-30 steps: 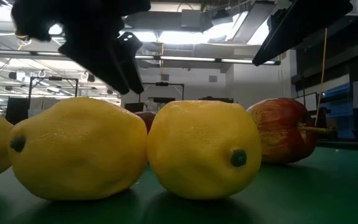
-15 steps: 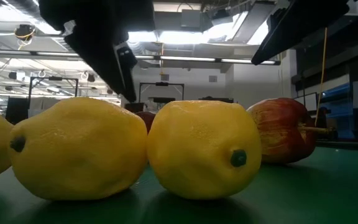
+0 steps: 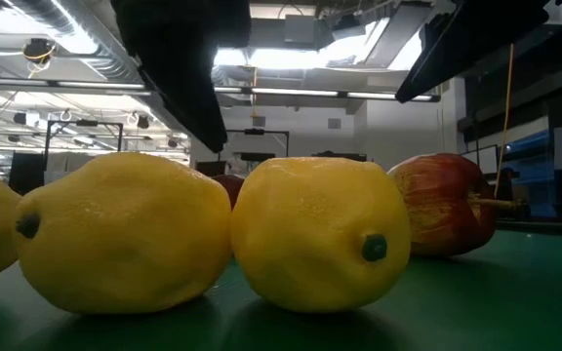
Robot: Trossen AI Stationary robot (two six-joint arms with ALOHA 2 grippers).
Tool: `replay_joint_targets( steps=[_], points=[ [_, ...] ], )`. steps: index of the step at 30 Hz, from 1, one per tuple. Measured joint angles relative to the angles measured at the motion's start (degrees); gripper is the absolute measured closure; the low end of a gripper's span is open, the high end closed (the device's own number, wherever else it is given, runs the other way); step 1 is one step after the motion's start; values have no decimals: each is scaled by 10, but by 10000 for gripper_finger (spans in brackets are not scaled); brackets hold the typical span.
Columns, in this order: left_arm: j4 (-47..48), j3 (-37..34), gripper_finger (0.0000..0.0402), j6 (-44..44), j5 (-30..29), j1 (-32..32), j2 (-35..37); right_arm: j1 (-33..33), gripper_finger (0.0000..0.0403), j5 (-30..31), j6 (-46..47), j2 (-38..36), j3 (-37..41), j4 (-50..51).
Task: Sort produce into baskets
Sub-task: Put the red apple into the green bin
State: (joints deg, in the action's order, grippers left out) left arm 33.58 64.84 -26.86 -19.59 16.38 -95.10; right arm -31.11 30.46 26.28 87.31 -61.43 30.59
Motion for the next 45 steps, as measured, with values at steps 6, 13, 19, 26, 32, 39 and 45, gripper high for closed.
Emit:
replay_joint_targets(
  steps=[6,13,19,26,32,39,45],
  points=[
    [-34,0,62,4,-4,1,-33,0,86,0,0,0,0,5],
    [-31,-1,62,3,-3,-12,-79,0,86,0,3,0,0,10],
    [-29,-1,67,1,0,-16,-95,0,86,-1,3,0,0,12],
    [-41,-14,104,-1,0,-19,-95,0,86,0,4,0,0,12],
    [-44,-13,137,-2,0,-18,-93,0,86,4,-8,0,0,14],
    [-63,40,135,15,1,-12,-83,0,86,33,-14,-37,-21,136],
    [-174,63,133,50,0,8,-62,0,86,142,3,-138,-55,269]
  ],
)
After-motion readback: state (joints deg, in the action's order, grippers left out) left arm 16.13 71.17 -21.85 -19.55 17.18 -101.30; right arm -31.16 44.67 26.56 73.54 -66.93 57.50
